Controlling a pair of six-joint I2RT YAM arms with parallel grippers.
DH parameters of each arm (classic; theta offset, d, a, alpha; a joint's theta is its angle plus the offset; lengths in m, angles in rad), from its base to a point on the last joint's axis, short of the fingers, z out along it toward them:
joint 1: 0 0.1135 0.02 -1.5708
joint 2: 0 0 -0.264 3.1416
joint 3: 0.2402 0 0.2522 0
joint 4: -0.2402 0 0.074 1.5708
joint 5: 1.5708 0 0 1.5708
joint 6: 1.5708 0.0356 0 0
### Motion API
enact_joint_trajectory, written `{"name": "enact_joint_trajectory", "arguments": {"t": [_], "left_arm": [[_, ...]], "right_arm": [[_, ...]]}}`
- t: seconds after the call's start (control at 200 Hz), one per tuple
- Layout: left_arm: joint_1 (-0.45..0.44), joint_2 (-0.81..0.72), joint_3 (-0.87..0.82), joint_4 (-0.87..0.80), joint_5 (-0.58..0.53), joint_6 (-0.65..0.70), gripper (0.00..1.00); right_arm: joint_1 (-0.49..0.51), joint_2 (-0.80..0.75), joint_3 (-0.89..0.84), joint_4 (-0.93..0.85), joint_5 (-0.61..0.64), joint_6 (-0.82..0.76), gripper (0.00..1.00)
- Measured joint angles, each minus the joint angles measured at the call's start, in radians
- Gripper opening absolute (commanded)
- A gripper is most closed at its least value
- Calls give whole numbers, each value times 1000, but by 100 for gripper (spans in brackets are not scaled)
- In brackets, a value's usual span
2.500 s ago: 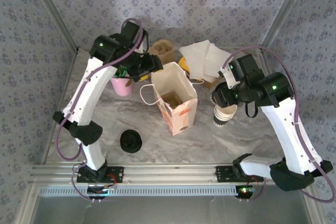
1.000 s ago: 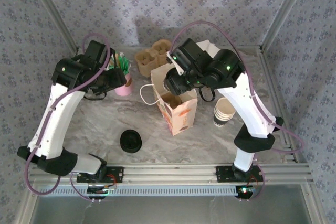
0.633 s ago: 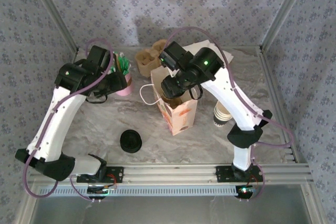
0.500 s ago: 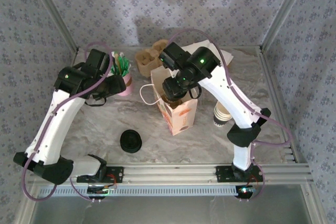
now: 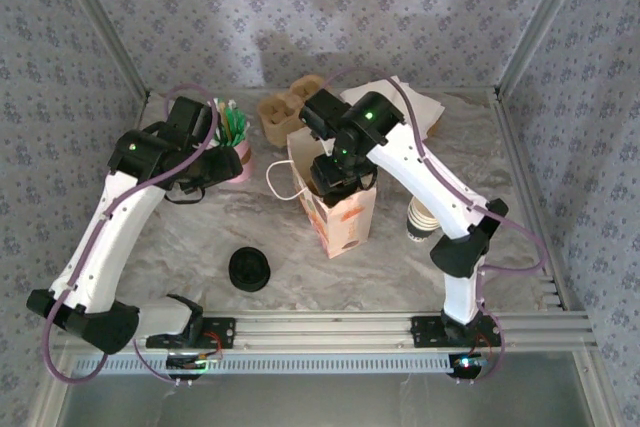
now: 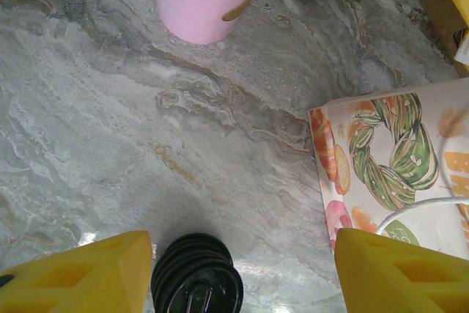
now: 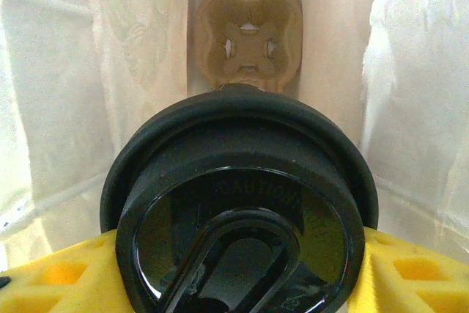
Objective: Pack the takeout coffee
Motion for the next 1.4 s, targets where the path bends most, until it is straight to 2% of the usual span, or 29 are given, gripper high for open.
{"name": "enact_joint_trajectory", "arguments": {"t": [0.435,1.399], "left_arm": [[1,1,-20,10,1,1,67],[1,1,-21,8,1,7,68]], "right_arm": [[-1,60,-31,0,0,16,65],[-12,60,-186,0,1,20,66]]}}
